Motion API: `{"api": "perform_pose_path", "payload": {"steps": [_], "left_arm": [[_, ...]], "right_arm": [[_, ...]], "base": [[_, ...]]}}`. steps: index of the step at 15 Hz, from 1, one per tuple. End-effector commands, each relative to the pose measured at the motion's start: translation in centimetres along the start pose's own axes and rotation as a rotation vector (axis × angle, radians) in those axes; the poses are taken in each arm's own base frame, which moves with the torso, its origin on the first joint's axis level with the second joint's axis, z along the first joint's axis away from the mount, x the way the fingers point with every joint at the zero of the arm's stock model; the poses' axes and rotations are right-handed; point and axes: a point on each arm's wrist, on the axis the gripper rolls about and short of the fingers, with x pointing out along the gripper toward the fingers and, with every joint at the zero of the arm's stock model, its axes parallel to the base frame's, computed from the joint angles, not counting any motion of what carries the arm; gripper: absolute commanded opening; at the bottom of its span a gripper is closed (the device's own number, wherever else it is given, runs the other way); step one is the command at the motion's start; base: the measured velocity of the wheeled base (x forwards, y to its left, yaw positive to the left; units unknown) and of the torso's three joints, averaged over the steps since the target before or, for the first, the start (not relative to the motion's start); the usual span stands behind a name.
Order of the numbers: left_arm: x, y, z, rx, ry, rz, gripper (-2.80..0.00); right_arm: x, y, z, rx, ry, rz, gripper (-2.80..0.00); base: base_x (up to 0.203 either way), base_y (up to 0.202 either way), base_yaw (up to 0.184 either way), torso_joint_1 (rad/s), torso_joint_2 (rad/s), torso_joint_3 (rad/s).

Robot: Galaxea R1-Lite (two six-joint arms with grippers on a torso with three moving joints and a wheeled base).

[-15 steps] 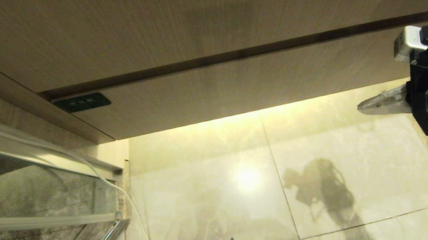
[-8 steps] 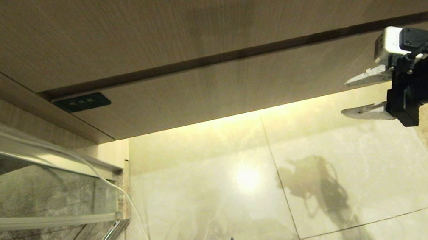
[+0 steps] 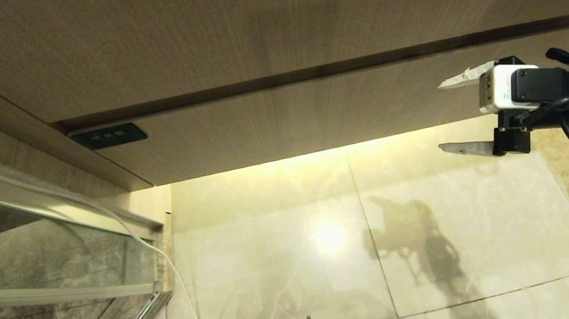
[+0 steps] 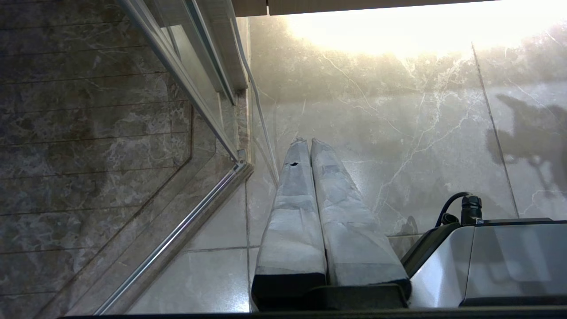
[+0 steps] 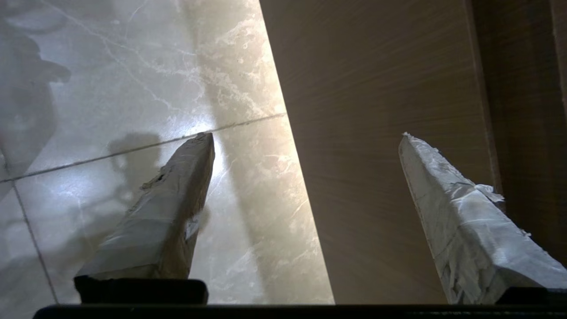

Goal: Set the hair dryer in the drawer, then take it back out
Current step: Pull open the drawer

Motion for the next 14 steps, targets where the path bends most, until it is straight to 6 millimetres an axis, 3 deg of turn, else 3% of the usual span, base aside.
{"api": "perform_pose_path", "payload": {"steps": [1, 7, 14], "left_arm": [[0.0, 0.0, 0.0, -0.001, 0.0, 0.0, -2.8], [0.0, 0.0, 0.0, -0.001, 0.001, 0.0, -2.8], [0.0, 0.0, 0.0, -0.001, 0.001, 0.0, -2.8]], "right_arm": [[0.1, 0.3, -0.2, -0.011, -0.03, 0.0, 0.0], [-0.2, -1.4, -0.4, -0.067, -0.08, -0.085, 0.0], [1.2, -2.5, -1.0, -0.077, -0.053, -0.109, 0.0]], "base": [[0.0, 0.0, 0.0, 0.0, 0.0, 0.0], [0.0, 0.0, 0.0, 0.0, 0.0, 0.0], [0.0, 0.0, 0.0, 0.0, 0.0, 0.0]]}}
